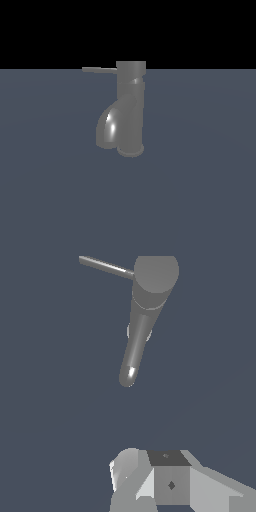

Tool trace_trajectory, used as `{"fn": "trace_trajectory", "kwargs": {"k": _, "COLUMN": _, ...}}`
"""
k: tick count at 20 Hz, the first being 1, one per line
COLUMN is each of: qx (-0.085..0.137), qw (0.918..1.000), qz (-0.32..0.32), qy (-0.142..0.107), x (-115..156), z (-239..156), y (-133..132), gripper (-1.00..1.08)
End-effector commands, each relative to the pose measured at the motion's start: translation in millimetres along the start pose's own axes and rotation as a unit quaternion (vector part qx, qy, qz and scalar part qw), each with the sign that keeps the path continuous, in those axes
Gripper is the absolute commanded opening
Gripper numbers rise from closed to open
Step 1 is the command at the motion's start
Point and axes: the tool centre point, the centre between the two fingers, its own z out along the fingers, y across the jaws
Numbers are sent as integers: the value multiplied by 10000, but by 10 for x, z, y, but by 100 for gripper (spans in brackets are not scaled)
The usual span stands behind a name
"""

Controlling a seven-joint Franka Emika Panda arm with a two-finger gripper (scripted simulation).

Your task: Turn on the faucet by rotating a designated handle.

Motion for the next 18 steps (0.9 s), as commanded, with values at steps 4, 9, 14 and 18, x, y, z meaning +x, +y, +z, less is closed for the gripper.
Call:
{"fn": "trace_trajectory", "kwargs": {"k": 4, "qx": 0, "qw": 10000, "qz": -22, "qy": 39, "x": 19, "z": -24, "y": -25, "gripper": -100}}
{"fn": "trace_trajectory", "kwargs": {"k": 9, "qx": -2, "qw": 9997, "qz": -131, "qy": 212, "x": 95, "z": -129, "y": -138, "gripper": -100}}
{"fn": "trace_trajectory", "kwargs": {"k": 14, "qx": -2, "qw": 9997, "qz": -138, "qy": 226, "x": 102, "z": -137, "y": -148, "gripper": -100}}
{"fn": "trace_trajectory", "kwargs": {"k": 18, "qx": 33, "qw": 9997, "qz": -49, "qy": 224, "x": 140, "z": -136, "y": -154, "gripper": -100}}
